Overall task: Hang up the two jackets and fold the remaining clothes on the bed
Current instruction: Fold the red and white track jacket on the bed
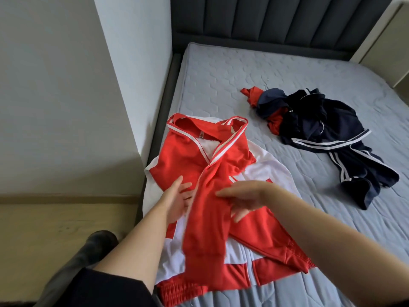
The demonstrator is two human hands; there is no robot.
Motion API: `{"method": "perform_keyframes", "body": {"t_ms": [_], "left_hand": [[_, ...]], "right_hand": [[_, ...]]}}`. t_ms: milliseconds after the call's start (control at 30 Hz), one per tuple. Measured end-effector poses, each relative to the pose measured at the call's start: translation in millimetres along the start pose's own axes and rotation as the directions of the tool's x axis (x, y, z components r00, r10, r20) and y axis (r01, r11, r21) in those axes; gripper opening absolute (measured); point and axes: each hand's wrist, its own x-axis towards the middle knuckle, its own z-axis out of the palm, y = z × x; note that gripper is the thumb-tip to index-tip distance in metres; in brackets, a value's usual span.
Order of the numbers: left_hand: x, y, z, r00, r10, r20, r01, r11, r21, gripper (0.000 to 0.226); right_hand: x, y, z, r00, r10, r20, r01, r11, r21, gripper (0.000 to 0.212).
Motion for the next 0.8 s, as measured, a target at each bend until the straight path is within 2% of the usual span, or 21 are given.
{"method": "perform_keyframes", "body": {"t_ms": [67,100,167,233,333,433,533,600,633,667,700,733,767,800], "left_hand": [[-1.3,-3.2,5.3,0.999,-0.044,-0.007,0.045,0.996,0.074,0.043],[-2.9,-5.3,7.6,0.998,-0.058,0.008,0.056,0.991,0.125,0.039],[-3.5,-10.2,11.1,0.999,-0.041,0.033,0.031,0.966,0.255,0.025],[-1.3,-14.4,13.2,0.999,0.053,-0.008,-0.046,0.922,0.384,0.012],[2.7,-11.2,13.5,0.976,0.170,-0.139,-0.106,0.918,0.381,0.020],[8.5,-5.2,7.8,0.965,0.160,-0.209,-0.070,0.922,0.382,0.031],[14.2,-2.5,-2.3,0.949,0.152,-0.275,-0.018,0.900,0.437,0.040],[20.5,0.9,-10.9,0.907,0.223,-0.357,-0.029,0.879,0.476,0.044],[22.2,3.8,-14.2,0.876,0.257,-0.408,-0.020,0.864,0.502,0.044],[22.7,6.7,-16.5,0.856,0.293,-0.427,-0.011,0.835,0.550,0.040],[23.3,8.9,-17.6,0.858,0.331,-0.393,-0.006,0.771,0.637,0.032],[22.9,10.0,-16.4,0.867,0.371,-0.332,-0.004,0.672,0.740,0.023],[23.0,11.0,-13.5,0.865,0.420,-0.275,-0.004,0.554,0.833,0.016],[24.1,11.7,-10.7,0.853,0.467,-0.232,-0.007,0.454,0.891,0.009]], "right_hand": [[3.3,16.3,2.6,0.996,0.058,0.066,-0.058,0.998,-0.012,0.033],[6.1,22.3,2.4,0.997,0.066,0.039,-0.066,0.998,0.009,0.037],[13.4,30.0,-2.2,0.992,0.057,-0.114,-0.048,0.996,0.080,0.047],[21.8,31.8,-7.0,0.954,0.015,-0.301,0.060,0.969,0.240,0.049],[38.4,28.4,-17.5,0.857,-0.016,-0.516,0.311,0.813,0.492,0.049],[50.4,14.7,-20.5,0.840,-0.062,-0.539,0.454,0.624,0.636,0.048],[57.6,-1.5,-22.0,0.828,-0.062,-0.557,0.500,0.529,0.686,0.020],[54.6,-6.5,-31.8,0.718,0.040,-0.695,0.562,0.555,0.613,0.006],[50.8,-5.4,-39.4,0.649,0.100,-0.754,0.571,0.592,0.569,0.012],[46.6,-2.4,-48.0,0.608,0.177,-0.774,0.546,0.615,0.569,0.021],[43.1,1.5,-54.4,0.597,0.275,-0.754,0.500,0.608,0.617,0.025],[39.8,5.6,-60.2,0.586,0.337,-0.737,0.451,0.619,0.642,0.024],[37.3,7.4,-63.7,0.572,0.330,-0.751,0.438,0.652,0.619,0.020],[36.4,7.4,-67.6,0.555,0.257,-0.791,0.432,0.724,0.538,0.018]]}}
